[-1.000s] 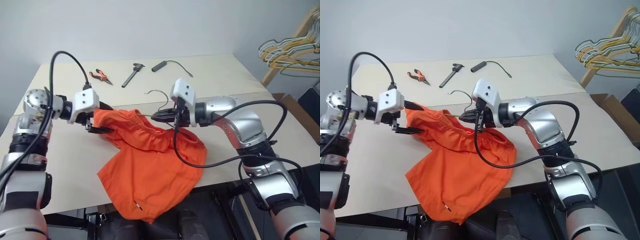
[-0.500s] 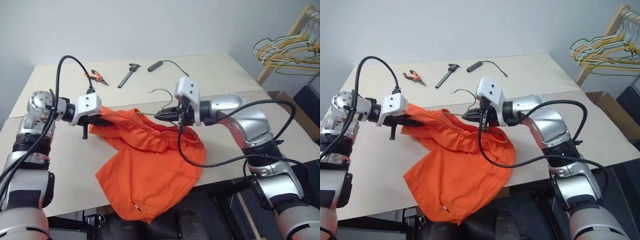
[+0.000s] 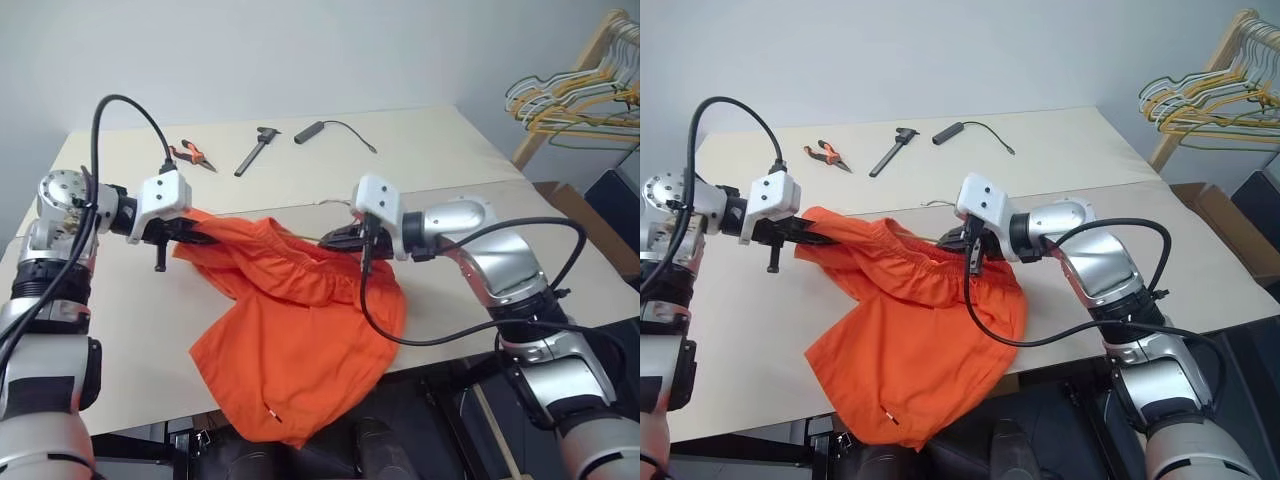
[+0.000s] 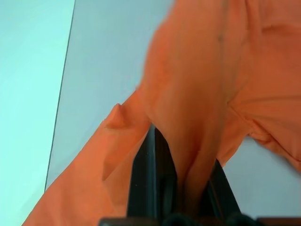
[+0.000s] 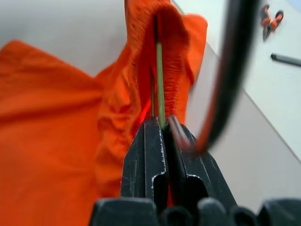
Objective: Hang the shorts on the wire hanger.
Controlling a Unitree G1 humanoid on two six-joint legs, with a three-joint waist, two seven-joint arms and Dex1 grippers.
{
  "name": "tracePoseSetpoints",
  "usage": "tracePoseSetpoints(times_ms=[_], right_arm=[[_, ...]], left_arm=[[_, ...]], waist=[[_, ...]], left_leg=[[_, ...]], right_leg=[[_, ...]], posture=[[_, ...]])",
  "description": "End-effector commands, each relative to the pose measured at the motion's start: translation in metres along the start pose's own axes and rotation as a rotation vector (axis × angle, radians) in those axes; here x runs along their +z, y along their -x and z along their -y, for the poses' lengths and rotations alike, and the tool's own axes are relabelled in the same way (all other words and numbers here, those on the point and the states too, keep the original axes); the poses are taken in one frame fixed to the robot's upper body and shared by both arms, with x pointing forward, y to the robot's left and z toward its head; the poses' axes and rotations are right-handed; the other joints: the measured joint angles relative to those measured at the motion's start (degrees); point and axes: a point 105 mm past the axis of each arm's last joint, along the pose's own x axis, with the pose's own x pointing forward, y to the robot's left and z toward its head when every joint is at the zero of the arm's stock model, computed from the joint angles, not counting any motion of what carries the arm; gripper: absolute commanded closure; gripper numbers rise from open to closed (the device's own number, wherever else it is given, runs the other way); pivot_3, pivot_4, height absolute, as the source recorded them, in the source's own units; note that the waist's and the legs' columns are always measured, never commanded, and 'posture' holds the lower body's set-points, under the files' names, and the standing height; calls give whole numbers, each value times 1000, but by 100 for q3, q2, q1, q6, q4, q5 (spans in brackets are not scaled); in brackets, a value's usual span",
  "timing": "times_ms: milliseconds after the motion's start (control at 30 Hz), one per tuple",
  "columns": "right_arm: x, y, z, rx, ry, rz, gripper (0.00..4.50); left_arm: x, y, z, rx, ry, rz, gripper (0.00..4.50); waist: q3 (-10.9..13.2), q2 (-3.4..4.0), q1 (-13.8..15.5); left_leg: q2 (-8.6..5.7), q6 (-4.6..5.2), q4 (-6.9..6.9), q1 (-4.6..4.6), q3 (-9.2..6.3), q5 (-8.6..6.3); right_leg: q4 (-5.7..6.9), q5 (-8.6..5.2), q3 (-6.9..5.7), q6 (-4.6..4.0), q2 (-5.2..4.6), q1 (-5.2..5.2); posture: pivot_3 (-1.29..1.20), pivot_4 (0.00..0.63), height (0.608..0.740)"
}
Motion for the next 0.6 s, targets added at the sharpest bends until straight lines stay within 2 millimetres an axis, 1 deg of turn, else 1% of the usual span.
tracePoseSetpoints(times_ms=[33, 167, 300, 500, 533, 600], right_arm=[[11, 9, 4, -27, 50, 21, 4500], [16, 12, 9, -43, 53, 26, 4500], [30, 21, 13, -38, 61, 55, 4500], [36, 30, 12, -3, 79, 41, 4500], [36, 32, 12, 1, 82, 35, 4500], [35, 35, 13, 7, 86, 17, 4500]], left_arm=[[12, 16, -6, 42, -48, 25, 4468], [9, 12, 2, 13, -48, 20, 4468], [3, 3, 8, -4, -40, 4, 4468], [-6, -6, 6, 21, -13, -50, 4468], [-7, -6, 6, 21, -12, -55, 4036], [-10, -5, 8, 15, -11, -61, 3570]], waist=[[0, 0, 0], [0, 0, 4], [0, 0, 2], [0, 0, 15], [0, 0, 14], [0, 0, 4]], left_leg=[[0, 0, 0, 0, 0, 0], [0, 0, 0, 0, 0, 0], [0, 0, 1, 0, 0, 0], [0, 0, 1, 0, 0, 0], [0, 0, 1, 0, -1, 0], [0, 0, 1, 0, 0, 0]], right_leg=[[0, 0, 0, 0, 0, 0], [0, 0, 0, 0, 0, 0], [1, 0, 1, 0, 0, 0], [0, 0, 1, 0, 0, 0], [0, 0, 0, 0, 0, 0], [0, 0, 1, 0, 0, 0]], posture=[[-144, 61, 740], [-147, 59, 740], [-155, 60, 740], [-168, 61, 740], [-168, 61, 740], [-172, 61, 740]])
